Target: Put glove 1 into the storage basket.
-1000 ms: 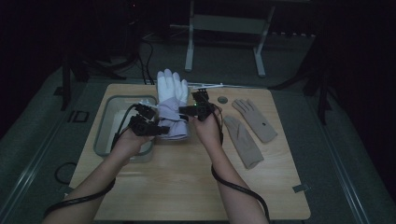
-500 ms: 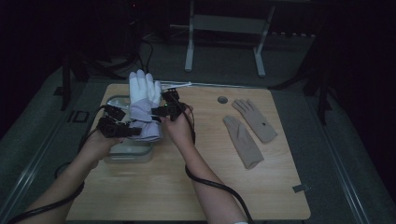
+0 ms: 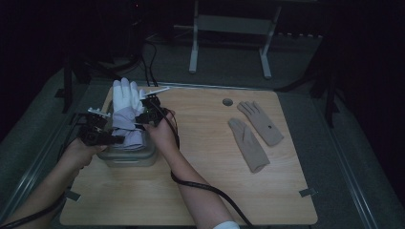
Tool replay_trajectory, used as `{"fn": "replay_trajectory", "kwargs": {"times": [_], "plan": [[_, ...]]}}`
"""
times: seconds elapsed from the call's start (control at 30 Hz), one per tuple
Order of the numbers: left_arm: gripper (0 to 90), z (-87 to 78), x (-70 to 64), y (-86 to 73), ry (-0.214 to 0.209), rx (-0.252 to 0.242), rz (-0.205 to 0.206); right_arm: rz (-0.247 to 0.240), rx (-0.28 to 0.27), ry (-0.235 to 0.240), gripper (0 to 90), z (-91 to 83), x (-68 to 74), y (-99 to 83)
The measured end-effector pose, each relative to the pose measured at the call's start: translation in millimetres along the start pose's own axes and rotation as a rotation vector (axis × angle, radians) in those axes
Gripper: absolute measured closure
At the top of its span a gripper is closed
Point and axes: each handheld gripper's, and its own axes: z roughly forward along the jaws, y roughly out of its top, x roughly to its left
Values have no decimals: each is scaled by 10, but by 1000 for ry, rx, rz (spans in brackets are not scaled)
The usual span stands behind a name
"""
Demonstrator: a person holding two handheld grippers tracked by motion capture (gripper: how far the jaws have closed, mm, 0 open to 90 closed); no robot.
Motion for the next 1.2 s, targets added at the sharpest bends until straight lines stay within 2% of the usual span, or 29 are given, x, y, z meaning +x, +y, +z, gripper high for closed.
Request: {"fn": "replay_trajectory", "kwargs": {"times": [0.3, 0.4, 0.47, 0.5, 0.53, 0.63, 0.7, 0.77, 0.8, 0.87, 0.93, 1.07, 1.13, 1.2], "plan": [[663, 237, 46, -80, -2, 88, -12, -22, 92, -66, 749, 227, -19, -119], [656, 310, 58, -106, -21, 115, -20, -36, 122, -85, 748, 280, -15, -147], [638, 333, 59, -115, -23, 123, -19, -36, 133, -91, 748, 296, -15, -157], [638, 373, 64, -131, -27, 142, -12, -39, 141, -94, 747, 310, -16, -167], [618, 383, 63, -131, -31, 143, -15, -57, 151, -110, 746, 330, -14, -189], [558, 400, 57, -123, -31, 149, -27, -54, 162, -120, 740, 336, -14, -195], [496, 418, 47, -122, -14, 145, -32, -51, 164, -122, 732, 336, -26, -196], [459, 409, 54, -118, 6, 112, -53, -62, 178, -130, 732, 350, -39, -211], [451, 401, 63, -116, 18, 97, -64, -58, 183, -133, 731, 357, -48, -221], [452, 394, 79, -110, 13, 76, -82, -60, 200, -131, 723, 377, -69, -236], [451, 401, 69, -108, 22, 81, -70, -68, 210, -135, 679, 375, -52, -229], [436, 388, 57, -120, 28, 72, -67, -83, 204, -102, 587, 334, -54, -210], [437, 357, 64, -127, 26, 47, -69, -109, 167, -91, 426, 286, -50, -191], [437, 312, 49, -126, 24, 14, -65, -121, 133, -82, 413, 212, -45, -159]]}}
